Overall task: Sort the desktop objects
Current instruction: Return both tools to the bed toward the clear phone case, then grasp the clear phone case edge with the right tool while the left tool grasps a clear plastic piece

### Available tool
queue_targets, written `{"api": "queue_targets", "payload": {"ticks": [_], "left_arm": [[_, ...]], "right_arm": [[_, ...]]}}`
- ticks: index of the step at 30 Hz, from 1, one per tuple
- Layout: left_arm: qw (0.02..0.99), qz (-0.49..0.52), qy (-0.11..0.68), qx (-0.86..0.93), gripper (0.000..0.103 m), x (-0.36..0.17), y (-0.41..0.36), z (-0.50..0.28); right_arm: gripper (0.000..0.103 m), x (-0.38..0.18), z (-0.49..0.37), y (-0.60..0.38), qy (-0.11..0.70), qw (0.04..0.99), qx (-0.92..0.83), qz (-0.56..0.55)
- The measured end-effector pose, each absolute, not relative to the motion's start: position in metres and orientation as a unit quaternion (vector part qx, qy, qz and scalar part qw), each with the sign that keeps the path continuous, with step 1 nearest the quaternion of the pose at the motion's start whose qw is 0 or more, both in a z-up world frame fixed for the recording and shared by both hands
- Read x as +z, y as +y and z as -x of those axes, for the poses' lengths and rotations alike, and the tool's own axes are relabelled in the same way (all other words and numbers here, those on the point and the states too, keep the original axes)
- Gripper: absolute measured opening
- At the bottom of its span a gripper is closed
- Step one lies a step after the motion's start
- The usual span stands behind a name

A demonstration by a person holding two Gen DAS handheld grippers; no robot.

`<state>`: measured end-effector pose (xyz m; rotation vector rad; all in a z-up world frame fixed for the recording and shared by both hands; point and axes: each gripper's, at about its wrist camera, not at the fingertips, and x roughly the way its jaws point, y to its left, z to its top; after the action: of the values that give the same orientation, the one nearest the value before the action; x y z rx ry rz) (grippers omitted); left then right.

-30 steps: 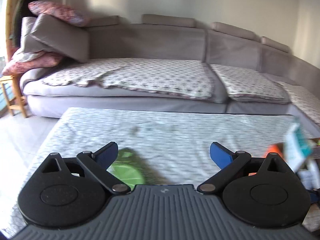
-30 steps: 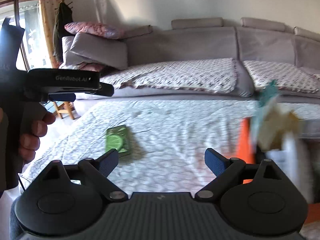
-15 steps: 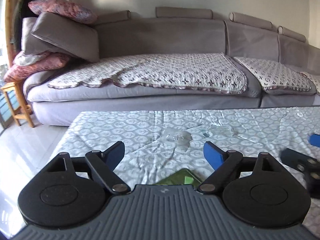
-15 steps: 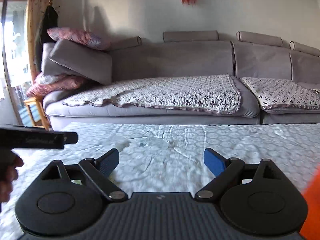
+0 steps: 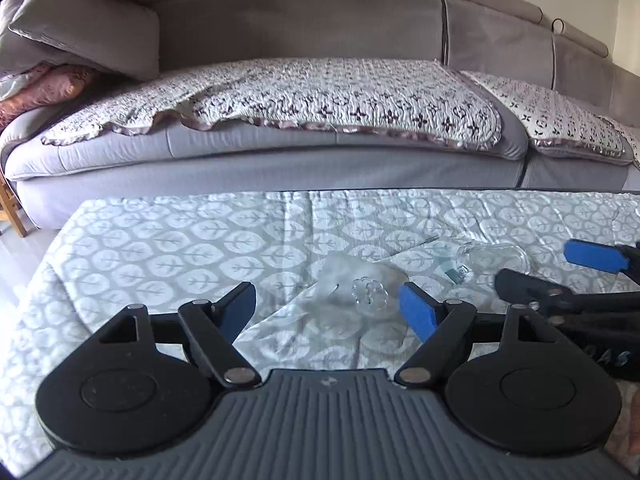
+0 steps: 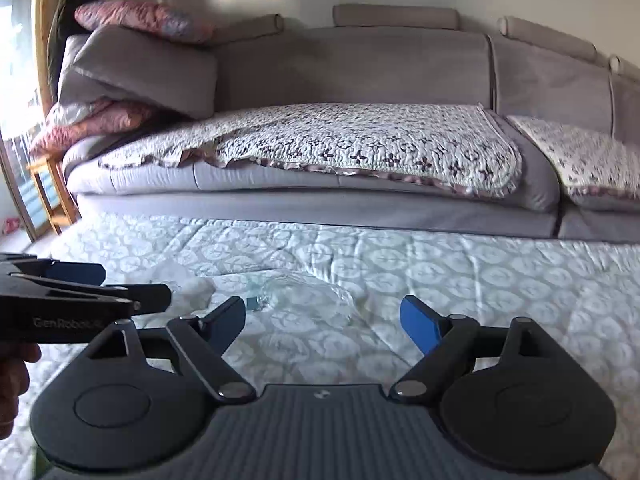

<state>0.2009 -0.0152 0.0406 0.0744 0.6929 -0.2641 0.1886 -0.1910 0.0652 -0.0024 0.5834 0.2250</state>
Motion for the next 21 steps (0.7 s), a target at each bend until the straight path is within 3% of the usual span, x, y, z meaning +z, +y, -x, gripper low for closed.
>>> {"api": "queue_targets", "payload": {"ticks": [6,13,14,15,18,19,21], "left_arm": [[0.928,-0.029,0.351,-0.123,0.079,0.03,-0.011,-0.215],[0.919,-0.006,0.364,-0.151,0.088,0.031,-0.003,-0.22],[0.918,-0.009,0.364,-0.159,0.089,0.031,-0.002,-0.219],[0.918,-0.019,0.363,-0.161,0.089,0.03,-0.003,-0.219],[0.92,-0.037,0.355,-0.163,0.088,0.029,-0.004,-0.213],[0.921,-0.042,0.351,-0.162,0.082,0.03,-0.004,-0.212],[0.925,-0.049,0.341,-0.157,0.054,0.031,-0.004,-0.21]], "right_arm": [[0.082,0.055,-0.213,-0.185,0.312,0.944,0.107,0.019],[0.076,0.054,-0.225,-0.179,0.319,0.94,0.116,0.03],[0.068,0.054,-0.226,-0.178,0.317,0.94,0.122,0.032],[0.051,0.055,-0.225,-0.176,0.313,0.94,0.127,0.036],[0.048,0.055,-0.222,-0.171,0.307,0.942,0.124,0.049],[0.048,0.055,-0.221,-0.172,0.308,0.942,0.124,0.045],[0.047,0.055,-0.221,-0.176,0.31,0.942,0.124,0.037]]}}
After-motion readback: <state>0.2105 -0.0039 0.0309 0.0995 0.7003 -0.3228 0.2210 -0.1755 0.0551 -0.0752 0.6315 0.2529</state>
